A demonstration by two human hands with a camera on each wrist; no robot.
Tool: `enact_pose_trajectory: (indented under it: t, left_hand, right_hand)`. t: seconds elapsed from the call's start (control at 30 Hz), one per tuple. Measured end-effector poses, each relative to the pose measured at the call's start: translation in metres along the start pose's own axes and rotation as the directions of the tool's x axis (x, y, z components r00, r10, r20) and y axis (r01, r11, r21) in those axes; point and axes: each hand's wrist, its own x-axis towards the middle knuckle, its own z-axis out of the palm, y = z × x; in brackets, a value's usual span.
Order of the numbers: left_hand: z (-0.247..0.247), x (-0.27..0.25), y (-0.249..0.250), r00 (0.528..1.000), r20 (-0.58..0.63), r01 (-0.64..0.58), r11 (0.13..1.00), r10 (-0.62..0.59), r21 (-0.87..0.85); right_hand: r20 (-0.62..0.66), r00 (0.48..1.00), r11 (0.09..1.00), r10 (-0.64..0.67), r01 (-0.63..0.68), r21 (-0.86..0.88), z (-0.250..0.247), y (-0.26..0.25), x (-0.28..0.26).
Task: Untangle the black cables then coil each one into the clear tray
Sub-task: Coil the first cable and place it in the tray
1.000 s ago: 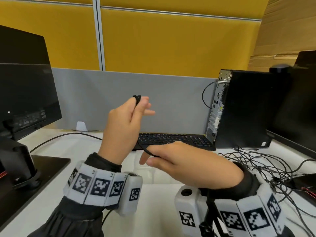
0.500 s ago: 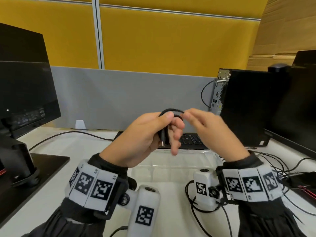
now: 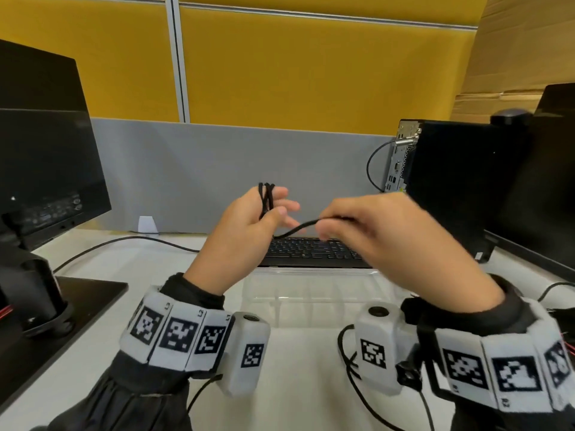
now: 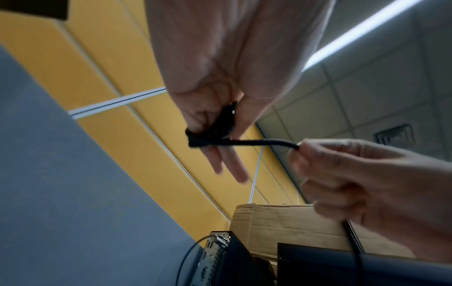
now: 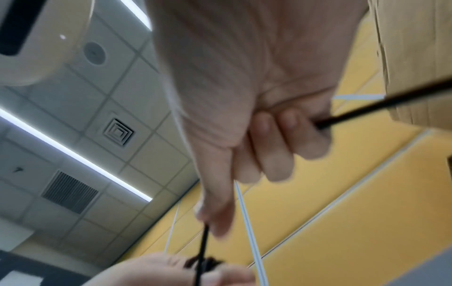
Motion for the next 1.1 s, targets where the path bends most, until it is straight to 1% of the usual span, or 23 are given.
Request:
enact_pose_trajectory:
  t: [0.07, 0.13, 0.2, 0.27, 0.3, 0.33, 0.37, 0.4, 0.43, 0.5, 0.57, 0.6, 0.67, 0.7, 0.73, 0.77, 0.8, 0.83, 0.87, 0.93, 0.97, 1.03, 1.1]
  left_hand:
    - [0.001, -0.004, 0.007, 0.989, 0.133, 0.064, 0.998, -0.059, -0.028]
    - [0.003, -0.009, 0.018, 0.941, 0.311, 0.172, 0.980, -0.133, -0.101]
    - [0.006, -0.014, 0.026, 0.885, 0.447, 0.208, 0.970, -0.132, -0.126]
    - [0.008, -0.017, 0.029, 0.853, 0.521, 0.156, 0.971, -0.040, -0.181]
    - [0.008, -0.018, 0.029, 0.843, 0.538, 0.144, 0.961, 0.006, -0.237]
    - [0.009, -0.019, 0.030, 0.834, 0.549, 0.149, 0.941, 0.045, -0.303]
    - [0.010, -0.019, 0.030, 0.831, 0.550, 0.158, 0.915, 0.080, -0.371]
    - [0.011, -0.019, 0.030, 0.839, 0.533, 0.162, 0.886, 0.108, -0.434]
    - [0.013, -0.018, 0.030, 0.856, 0.502, 0.159, 0.860, 0.125, -0.486]
    - [0.013, -0.016, 0.030, 0.908, 0.393, 0.114, 0.820, 0.143, -0.561]
    - [0.008, -0.011, 0.027, 0.968, 0.207, 0.013, 0.801, 0.140, -0.599]
    - [0.004, -0.008, 0.024, 0.987, 0.102, -0.045, 0.809, 0.128, -0.586]
    - [-0.004, -0.002, 0.018, 0.991, -0.055, -0.130, 0.870, 0.118, -0.476]
    - [-0.006, -0.002, 0.015, 0.988, -0.088, -0.147, 0.921, 0.124, -0.359]
    - [-0.008, -0.001, 0.011, 0.989, -0.079, -0.137, 0.971, 0.124, -0.194]
    - [-0.007, -0.002, 0.009, 0.994, -0.030, -0.102, 0.995, 0.101, -0.007]
    - [-0.007, -0.003, 0.006, 0.998, 0.037, -0.061, 0.986, 0.056, 0.157]
    - [-0.007, -0.005, 0.006, 0.994, 0.105, -0.029, 0.964, 0.001, 0.264]
    - [-0.006, -0.007, 0.006, 0.984, 0.174, -0.013, 0.951, -0.043, 0.310]
    - [-0.005, -0.013, 0.010, 0.946, 0.315, -0.026, 0.944, -0.083, 0.328]
    - [-0.004, -0.014, 0.013, 0.929, 0.361, -0.056, 0.930, -0.085, 0.363]
    - [-0.005, -0.013, 0.015, 0.926, 0.371, -0.122, 0.876, -0.069, 0.467]
    - [-0.012, -0.009, 0.016, 0.952, 0.304, -0.156, 0.811, -0.028, 0.564]
  right_hand:
    - [-0.209, 0.976, 0.997, -0.064, 0.072, 0.028, -0.008, 0.002, -0.001]
    - [-0.382, 0.921, 0.990, -0.078, 0.117, 0.081, -0.007, 0.007, 0.000]
    - [-0.453, 0.891, 0.964, -0.019, 0.136, 0.228, 0.002, 0.011, 0.004]
    - [-0.430, 0.901, 0.925, 0.053, 0.118, 0.361, 0.012, 0.020, 0.009]
    - [-0.364, 0.928, 0.926, 0.075, 0.071, 0.371, 0.016, 0.025, 0.010]
    - [-0.239, 0.968, 0.935, 0.074, 0.016, 0.355, 0.019, 0.029, 0.010]
    - [-0.068, 0.996, 0.934, 0.058, -0.030, 0.356, 0.024, 0.031, 0.010]
    - [0.095, 0.995, 0.923, 0.031, -0.065, 0.379, 0.029, 0.030, 0.010]
    - [0.212, 0.977, 0.915, 0.010, -0.095, 0.393, 0.035, 0.028, 0.009]
    - [0.357, 0.933, 0.933, 0.039, -0.162, 0.322, 0.042, 0.018, 0.009]
    - [0.453, 0.889, 0.948, 0.065, -0.196, 0.249, 0.045, 0.007, 0.009]
    - [0.485, 0.872, 0.956, 0.057, -0.187, 0.224, 0.045, 0.003, 0.008]
    - [0.539, 0.841, 0.974, 0.033, -0.147, 0.170, 0.042, -0.005, 0.004]
    - [0.552, 0.833, 0.981, 0.024, -0.127, 0.149, 0.039, -0.008, 0.003]
    - [0.561, 0.828, 0.986, 0.012, -0.102, 0.131, 0.035, -0.011, 0.001]
    - [0.561, 0.828, 0.991, 0.000, -0.075, 0.112, 0.031, -0.013, 0.000]
    - [0.545, 0.838, 0.994, -0.010, -0.050, 0.096, 0.026, -0.015, 0.000]
    - [0.507, 0.862, 0.996, -0.012, -0.034, 0.081, 0.021, -0.015, 0.001]
    - [0.437, 0.900, 0.997, -0.004, -0.028, 0.067, 0.017, -0.013, 0.001]
    - [0.226, 0.973, 0.998, 0.044, -0.055, 0.044, 0.010, -0.004, 0.001]
    - [0.125, 0.990, 0.997, 0.063, -0.069, 0.044, 0.007, 0.002, 0.001]
    - [0.000, 0.997, 0.995, 0.080, -0.080, 0.067, 0.004, 0.012, 0.001]
    - [-0.019, 0.996, 0.993, 0.089, -0.087, 0.083, 0.003, 0.022, 0.001]
